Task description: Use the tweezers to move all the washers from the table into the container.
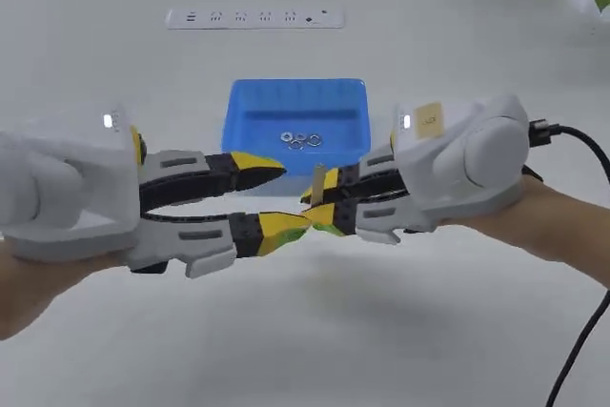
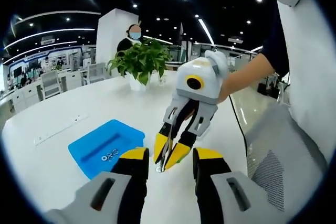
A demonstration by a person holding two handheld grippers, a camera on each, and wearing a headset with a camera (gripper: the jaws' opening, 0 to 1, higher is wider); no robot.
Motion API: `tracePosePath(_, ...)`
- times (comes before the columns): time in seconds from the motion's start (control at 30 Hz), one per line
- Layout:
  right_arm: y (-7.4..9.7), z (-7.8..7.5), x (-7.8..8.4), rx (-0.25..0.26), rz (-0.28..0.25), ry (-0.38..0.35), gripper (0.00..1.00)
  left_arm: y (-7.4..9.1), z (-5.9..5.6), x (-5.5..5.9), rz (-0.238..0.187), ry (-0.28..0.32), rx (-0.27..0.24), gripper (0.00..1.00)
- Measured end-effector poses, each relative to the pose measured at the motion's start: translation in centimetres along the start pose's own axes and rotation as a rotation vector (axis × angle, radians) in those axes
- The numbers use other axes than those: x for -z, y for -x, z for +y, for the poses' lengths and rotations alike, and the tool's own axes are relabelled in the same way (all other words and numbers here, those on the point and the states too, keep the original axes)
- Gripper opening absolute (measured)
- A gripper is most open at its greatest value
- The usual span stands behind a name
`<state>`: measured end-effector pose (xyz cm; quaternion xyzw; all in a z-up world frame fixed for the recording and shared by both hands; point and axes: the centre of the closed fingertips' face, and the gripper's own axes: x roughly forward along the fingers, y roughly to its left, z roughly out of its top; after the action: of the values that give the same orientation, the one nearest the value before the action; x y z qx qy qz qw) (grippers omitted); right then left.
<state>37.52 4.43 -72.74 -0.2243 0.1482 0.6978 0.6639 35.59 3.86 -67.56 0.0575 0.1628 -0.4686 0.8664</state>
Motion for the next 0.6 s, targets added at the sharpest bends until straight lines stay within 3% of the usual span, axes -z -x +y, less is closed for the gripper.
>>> tracePosePath(0.17,1.0,-1.2,-1.6,0.0,0.003,0.022,0.09,2.0,1.3,-0.4,-0.043,0.014,-0.067,0.45)
tracePosePath(0.33,1.5,-2.8,-3.4,0.004,0.006,0.071,0.09,4.0,1.7,0.2,-0.059,0.036,-0.103,0.48)
tracePosePath(0.37,1.6,-3.2,-3.6,0.009,0.013,0.091,0.09,4.3,1.7,0.2,-0.064,0.043,-0.105,0.49)
tracePosePath(0.43,1.9,-4.4,-4.2,0.018,0.004,0.089,0.09,5.1,1.9,-0.3,-0.117,0.074,-0.122,0.52)
tracePosePath(0.6,2.1,-7.7,-4.8,0.061,-0.003,0.086,0.09,6.2,2.4,0.1,-0.133,0.086,-0.144,0.59)
